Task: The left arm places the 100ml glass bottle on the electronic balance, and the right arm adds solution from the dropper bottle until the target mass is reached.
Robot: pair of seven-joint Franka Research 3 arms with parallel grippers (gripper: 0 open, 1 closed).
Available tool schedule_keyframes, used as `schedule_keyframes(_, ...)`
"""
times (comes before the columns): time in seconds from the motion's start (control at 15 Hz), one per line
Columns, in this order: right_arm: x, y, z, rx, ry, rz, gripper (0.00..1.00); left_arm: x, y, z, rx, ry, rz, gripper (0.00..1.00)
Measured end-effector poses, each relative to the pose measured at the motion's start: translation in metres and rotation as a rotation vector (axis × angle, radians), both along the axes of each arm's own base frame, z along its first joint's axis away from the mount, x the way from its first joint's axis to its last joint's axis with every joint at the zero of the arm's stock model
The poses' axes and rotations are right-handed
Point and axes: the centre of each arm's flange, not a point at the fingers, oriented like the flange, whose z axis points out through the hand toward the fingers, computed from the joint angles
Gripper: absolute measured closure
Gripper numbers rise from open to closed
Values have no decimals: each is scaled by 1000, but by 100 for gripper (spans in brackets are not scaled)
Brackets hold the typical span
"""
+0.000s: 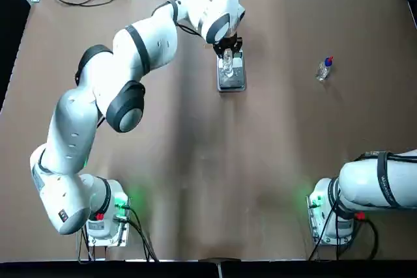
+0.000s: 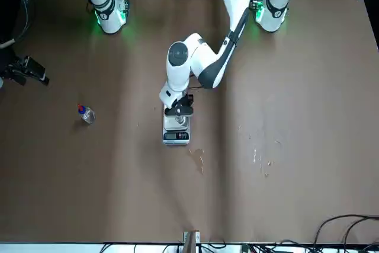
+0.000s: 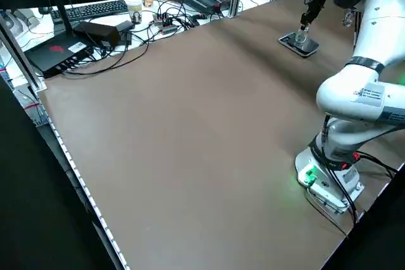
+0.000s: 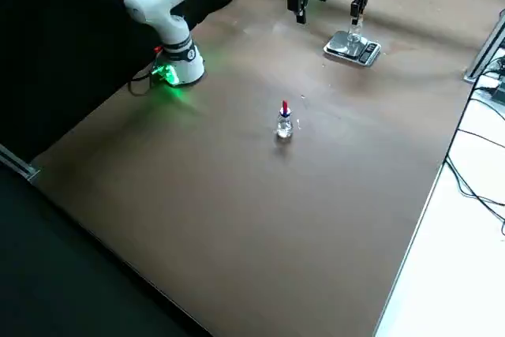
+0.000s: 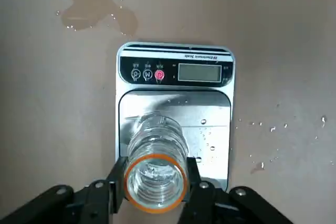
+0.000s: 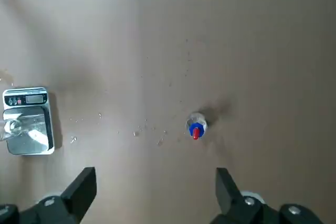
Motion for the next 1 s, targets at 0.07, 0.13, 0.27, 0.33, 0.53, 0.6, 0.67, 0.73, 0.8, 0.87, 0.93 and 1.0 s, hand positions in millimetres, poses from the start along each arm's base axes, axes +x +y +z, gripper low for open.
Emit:
schedule_keyframes(0.07, 0, 1, 0, 0, 4, 3, 0, -1, -1, -4, 2, 2, -1, 52)
schedule_keyframes(0.13, -1, 3, -1, 0, 7, 6, 0, -1, -2, -7, 2, 2, -3, 52)
schedule_keyframes(0.27, -1, 6, -1, 1, 11, 11, 0, -2, -4, -10, -4, -4, -6, 49)
schedule_keyframes(0.33, -1, 6, -1, 1, 13, 11, 0, -2, -7, -8, -21, -19, -7, 47)
schedule_keyframes(0.53, -3, 2, -2, 2, 26, 5, 0, 0, -9, -1, -38, -32, 6, 23)
schedule_keyframes(0.6, -3, 2, -3, 2, 28, 5, 0, 2, -9, 2, -41, -35, 10, 14)
schedule_keyframes(0.67, -3, 2, -3, 2, 30, 6, 0, 3, -9, 4, -44, -39, 13, 5)
schedule_keyframes(0.73, -3, 4, -3, 2, 32, 8, 0, 6, -7, 9, -47, -44, 19, 0)
schedule_keyframes(0.8, -3, 5, -3, 2, 32, 11, 0, 10, -4, 16, -47, -47, 28, 0)
schedule_keyframes(0.87, -3, 6, -3, 2, 32, 13, 0, 16, 3, 28, -43, -47, 39, 0)
schedule_keyframes(0.93, -3, 7, -3, 2, 32, 14, 0, 26, 15, 43, -36, -44, 58, 0)
schedule_keyframes(1.0, -3, 7, -3, 2, 32, 14, 0, 37, 30, 59, -33, -43, 79, 0)
